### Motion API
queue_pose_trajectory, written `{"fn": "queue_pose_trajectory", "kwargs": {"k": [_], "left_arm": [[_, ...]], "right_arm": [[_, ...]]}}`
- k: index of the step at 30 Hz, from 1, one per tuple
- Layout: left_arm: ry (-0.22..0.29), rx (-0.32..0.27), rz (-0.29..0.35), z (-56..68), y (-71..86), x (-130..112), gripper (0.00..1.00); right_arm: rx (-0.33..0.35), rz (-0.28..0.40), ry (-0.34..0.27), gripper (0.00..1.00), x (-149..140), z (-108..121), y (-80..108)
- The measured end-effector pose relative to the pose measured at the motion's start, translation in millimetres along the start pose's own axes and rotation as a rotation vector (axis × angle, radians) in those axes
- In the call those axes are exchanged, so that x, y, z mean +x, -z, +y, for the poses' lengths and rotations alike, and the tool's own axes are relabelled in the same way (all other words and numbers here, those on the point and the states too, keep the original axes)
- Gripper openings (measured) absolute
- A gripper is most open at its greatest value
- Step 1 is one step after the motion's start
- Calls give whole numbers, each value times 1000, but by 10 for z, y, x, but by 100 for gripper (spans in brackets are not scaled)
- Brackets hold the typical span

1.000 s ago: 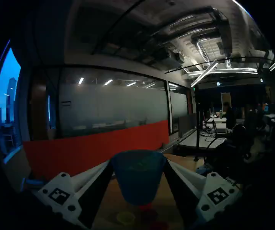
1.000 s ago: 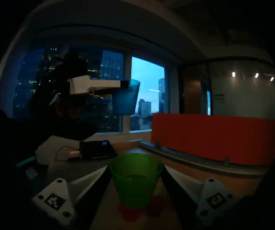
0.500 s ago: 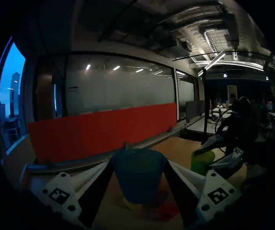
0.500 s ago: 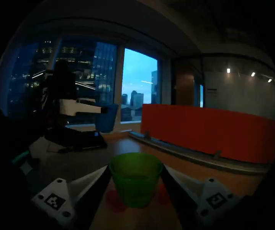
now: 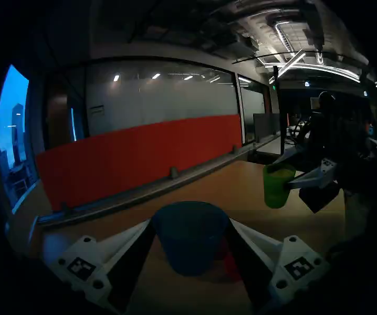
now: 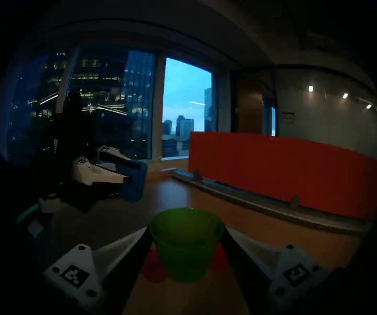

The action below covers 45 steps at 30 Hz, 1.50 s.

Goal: Pour water

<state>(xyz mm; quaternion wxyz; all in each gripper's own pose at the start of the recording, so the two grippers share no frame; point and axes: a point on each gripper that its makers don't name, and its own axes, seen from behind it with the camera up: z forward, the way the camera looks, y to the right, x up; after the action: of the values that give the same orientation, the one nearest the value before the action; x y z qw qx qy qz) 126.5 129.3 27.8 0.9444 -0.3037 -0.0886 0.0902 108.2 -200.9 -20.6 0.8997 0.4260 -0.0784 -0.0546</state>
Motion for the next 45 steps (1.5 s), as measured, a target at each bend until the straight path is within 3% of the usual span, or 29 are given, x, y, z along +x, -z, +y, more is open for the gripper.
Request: {"fn": "queue_pose_trajectory", "kwargs": {"k": [11, 34, 45], "left_arm": [[-6, -16, -99, 68, -57, -491, 89], [-52, -91, -305, 358, -151, -1458, 89], [-43, -123, -368, 437, -205, -1767, 89]], "right_arm": [[33, -89, 3, 93, -295, 6, 33], [84, -289, 8, 94, -1025, -1, 6], [92, -342, 1, 95, -1258, 2, -25]]}}
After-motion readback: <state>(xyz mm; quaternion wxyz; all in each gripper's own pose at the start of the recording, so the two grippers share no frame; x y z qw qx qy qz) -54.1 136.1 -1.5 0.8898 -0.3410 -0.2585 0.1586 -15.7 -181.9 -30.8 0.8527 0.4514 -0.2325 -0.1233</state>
